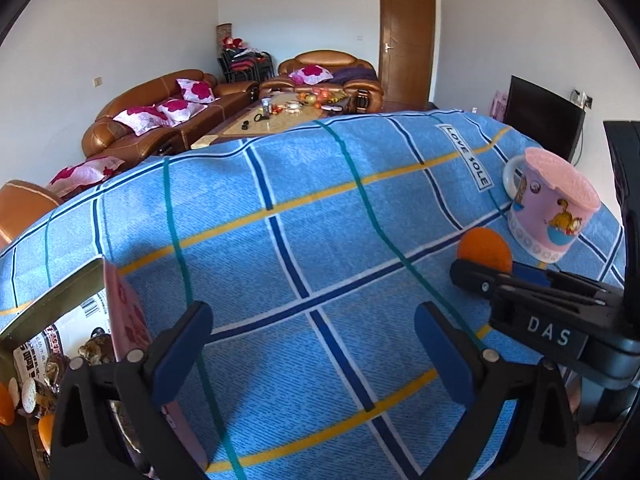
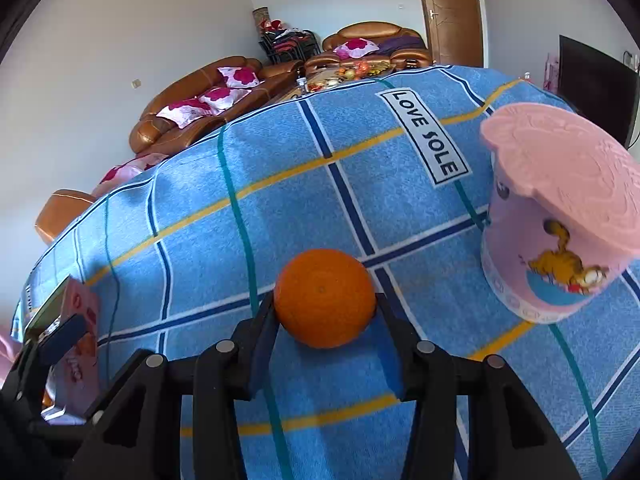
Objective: Organize fruits
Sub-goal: 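Close the right tool around the orange on the bed cover, then carry the orange in the right tool over the tin box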
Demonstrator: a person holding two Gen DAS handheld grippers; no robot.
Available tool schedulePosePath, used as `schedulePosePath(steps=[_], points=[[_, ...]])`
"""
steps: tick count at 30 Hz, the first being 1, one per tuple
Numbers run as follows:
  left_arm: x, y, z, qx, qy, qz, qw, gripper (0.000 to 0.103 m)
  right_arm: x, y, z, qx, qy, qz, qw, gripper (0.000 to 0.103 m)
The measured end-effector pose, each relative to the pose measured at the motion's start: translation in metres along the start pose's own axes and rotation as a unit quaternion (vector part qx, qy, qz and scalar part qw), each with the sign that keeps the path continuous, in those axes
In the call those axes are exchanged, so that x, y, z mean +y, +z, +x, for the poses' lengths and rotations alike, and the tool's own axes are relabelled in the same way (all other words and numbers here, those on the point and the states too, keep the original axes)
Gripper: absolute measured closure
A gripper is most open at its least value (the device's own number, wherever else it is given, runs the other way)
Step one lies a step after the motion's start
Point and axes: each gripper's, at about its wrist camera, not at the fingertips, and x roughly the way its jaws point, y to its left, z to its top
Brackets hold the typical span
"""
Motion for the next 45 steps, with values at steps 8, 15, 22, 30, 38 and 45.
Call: schedulePosePath(steps=[8, 15, 22, 30, 38, 45], points=[[0.004, -0.001, -0.002, 0.014, -0.014, -0.008, 0.9998, 0.002, -0.014, -0.023, -0.016, 0.018, 0.034, -0.075, 0.996, 0.055], [0.011, 0.008, 0.003, 0.04, -0.098, -0.055, 0.9929, 0.025, 0.006, -0.026, -0.013, 0.036, 0.075, -0.152, 0.985, 0.054], [-0.009, 0.013, 0.011, 0.066, -0.135, -0.053, 0.9872, 0.031, 0.014, -0.026, -0.011, 0.041, 0.089, -0.165, 0.981, 0.054], [-0.014, 0.017, 0.005, 0.109, -0.182, -0.028, 0.9768, 0.039, 0.02, -0.03, -0.01, 0.043, 0.09, -0.181, 0.978, 0.054], [-0.015, 0.009, 0.018, 0.13, -0.229, -0.058, 0.9629, 0.039, 0.028, -0.031, -0.008, 0.044, 0.088, -0.193, 0.976, 0.054], [-0.022, 0.007, 0.012, 0.126, -0.25, -0.05, 0.9587, 0.06, 0.031, -0.032, -0.008, 0.043, 0.083, -0.193, 0.977, 0.055]])
